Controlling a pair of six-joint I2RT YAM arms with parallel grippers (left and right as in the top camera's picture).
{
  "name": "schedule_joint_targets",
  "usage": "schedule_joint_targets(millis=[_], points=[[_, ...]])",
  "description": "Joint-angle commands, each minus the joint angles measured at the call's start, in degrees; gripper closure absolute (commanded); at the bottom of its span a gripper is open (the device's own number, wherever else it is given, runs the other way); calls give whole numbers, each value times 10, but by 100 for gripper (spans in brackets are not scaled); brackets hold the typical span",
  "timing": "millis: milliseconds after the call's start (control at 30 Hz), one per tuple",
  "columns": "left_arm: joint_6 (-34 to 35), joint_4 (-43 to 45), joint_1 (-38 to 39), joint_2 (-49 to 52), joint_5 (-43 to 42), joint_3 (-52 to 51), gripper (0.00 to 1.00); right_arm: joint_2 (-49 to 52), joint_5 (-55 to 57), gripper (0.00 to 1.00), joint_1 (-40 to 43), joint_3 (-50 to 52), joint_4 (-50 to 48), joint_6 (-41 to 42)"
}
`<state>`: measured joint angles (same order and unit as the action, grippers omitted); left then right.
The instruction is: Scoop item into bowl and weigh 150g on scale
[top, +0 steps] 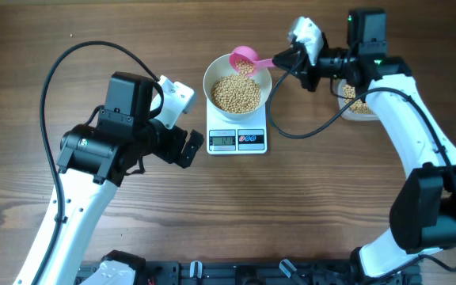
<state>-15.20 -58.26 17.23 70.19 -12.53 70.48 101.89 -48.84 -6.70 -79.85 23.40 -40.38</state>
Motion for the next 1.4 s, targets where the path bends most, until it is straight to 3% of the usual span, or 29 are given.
schedule_joint_targets(millis=[0, 667, 1133, 1367], points=[[-9, 2, -3, -1, -3, 6, 0, -9, 67, 96, -36, -4, -2, -10], [-9, 2, -3, -1, -3, 6, 0, -100, 196, 96, -77, -4, 43, -32], [-9, 2, -3, -1, -3, 6, 0, -121, 195, 96, -85, -6, 75, -19], [-9, 2, -3, -1, -3, 6, 0, -131, 286, 96, -125, -7, 65, -30]])
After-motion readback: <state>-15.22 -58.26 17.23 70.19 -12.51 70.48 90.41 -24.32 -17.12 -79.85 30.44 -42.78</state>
